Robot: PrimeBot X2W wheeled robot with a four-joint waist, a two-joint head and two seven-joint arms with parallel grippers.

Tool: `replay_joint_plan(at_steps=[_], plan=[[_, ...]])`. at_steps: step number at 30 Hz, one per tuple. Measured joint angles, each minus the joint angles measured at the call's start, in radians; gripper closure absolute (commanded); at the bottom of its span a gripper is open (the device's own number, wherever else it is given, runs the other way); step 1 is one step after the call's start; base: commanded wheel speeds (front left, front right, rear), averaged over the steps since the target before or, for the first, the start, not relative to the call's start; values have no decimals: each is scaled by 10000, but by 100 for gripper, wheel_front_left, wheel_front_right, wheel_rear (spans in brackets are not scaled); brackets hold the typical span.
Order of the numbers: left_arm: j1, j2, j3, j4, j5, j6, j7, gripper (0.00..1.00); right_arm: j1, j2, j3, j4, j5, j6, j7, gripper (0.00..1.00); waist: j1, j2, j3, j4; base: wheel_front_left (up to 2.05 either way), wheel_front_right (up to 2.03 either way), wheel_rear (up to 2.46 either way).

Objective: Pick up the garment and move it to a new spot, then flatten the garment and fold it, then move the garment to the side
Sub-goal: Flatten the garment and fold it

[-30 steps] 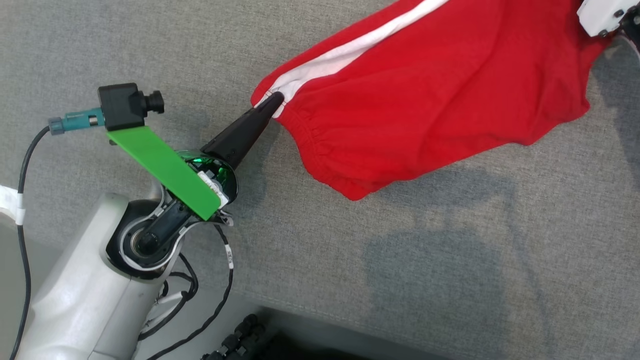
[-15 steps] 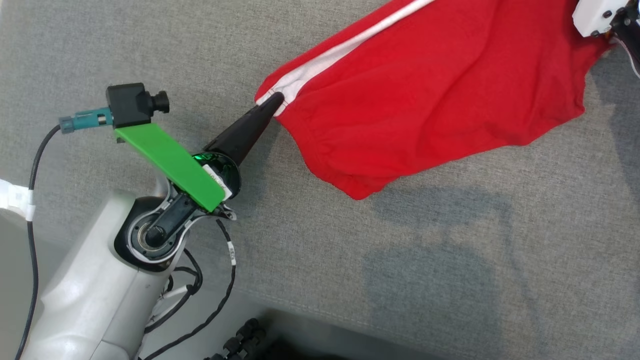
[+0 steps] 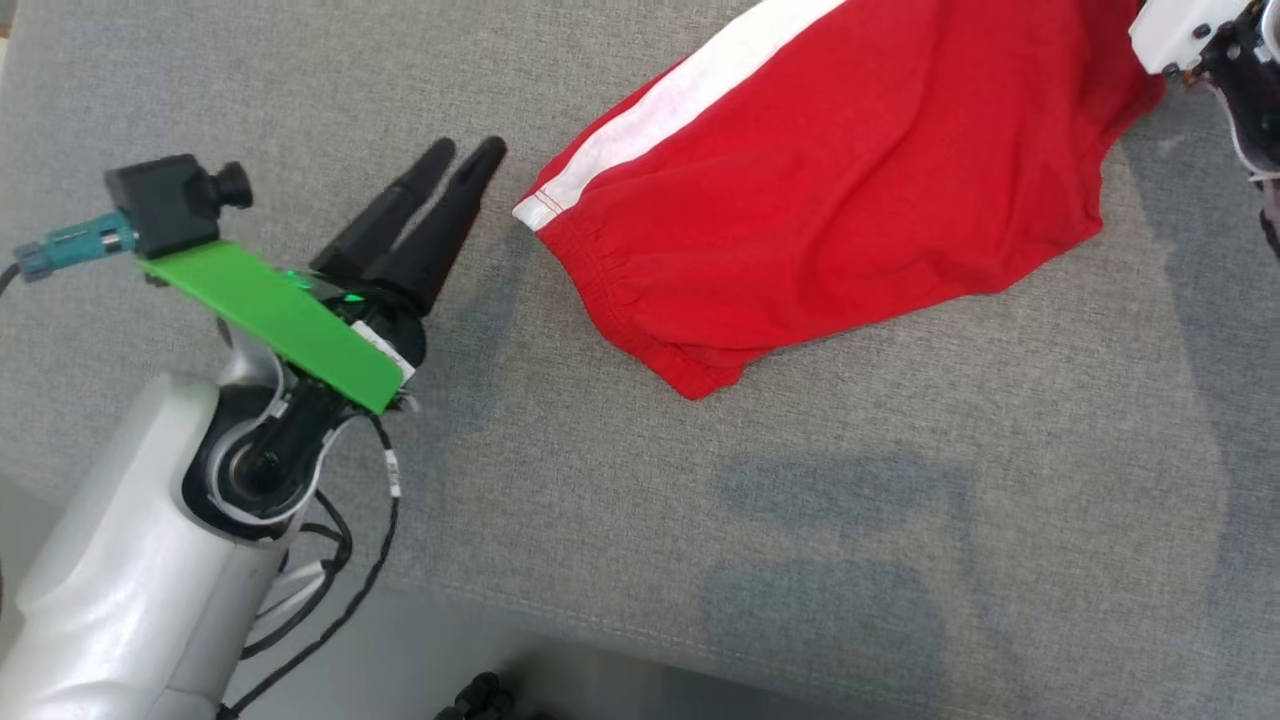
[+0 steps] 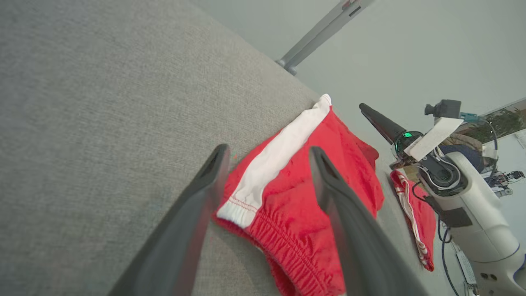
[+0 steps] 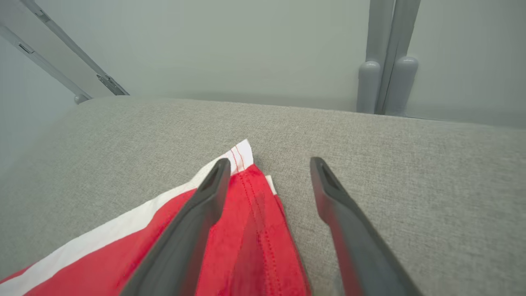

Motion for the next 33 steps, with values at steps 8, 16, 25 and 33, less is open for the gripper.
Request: replay_joint_plan(at_steps=[8,16,25,33], plan=[[148,529,401,-276,2128,4,-1678,0,816,182,-303,571,698,2,-25,0,0,0,-254,31,0,0,0],[917,380,128,-291,2602,119,-2393,0,905,176,-299,913,855,79,249,0,0,0,-255,338,0,0,0],[1142,81,-2,-107,2683,192,-2884,0,972,-42,-178,1289,1327,393,1287,0,0,0,-425,577,0,0,0],[1501,215,-58,194,2940,192,-3091,0,1219,6,-286,1438,1994,610,2019,100,0,0,-870,542,0,0,0]])
